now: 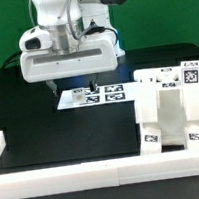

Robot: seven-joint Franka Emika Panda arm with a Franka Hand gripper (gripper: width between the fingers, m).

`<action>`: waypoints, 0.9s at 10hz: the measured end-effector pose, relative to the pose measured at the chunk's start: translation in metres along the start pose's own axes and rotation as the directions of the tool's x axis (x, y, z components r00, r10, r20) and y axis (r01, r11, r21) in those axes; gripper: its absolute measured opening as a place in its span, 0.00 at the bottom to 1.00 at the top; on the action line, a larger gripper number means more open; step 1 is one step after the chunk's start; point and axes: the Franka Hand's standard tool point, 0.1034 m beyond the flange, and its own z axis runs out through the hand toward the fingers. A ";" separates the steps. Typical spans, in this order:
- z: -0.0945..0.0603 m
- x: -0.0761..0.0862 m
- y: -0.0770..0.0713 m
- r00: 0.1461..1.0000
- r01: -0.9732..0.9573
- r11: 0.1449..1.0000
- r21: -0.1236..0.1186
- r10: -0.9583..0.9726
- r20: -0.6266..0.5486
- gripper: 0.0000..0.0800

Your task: Assemble chair

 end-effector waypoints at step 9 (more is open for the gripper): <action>0.019 -0.025 0.005 0.998 0.010 1.000 -0.009 -0.009 0.056 0.35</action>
Offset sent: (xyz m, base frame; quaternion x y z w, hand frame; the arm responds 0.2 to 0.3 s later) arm -0.0241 0.0104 -0.0222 0.0179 0.0020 0.0316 0.9993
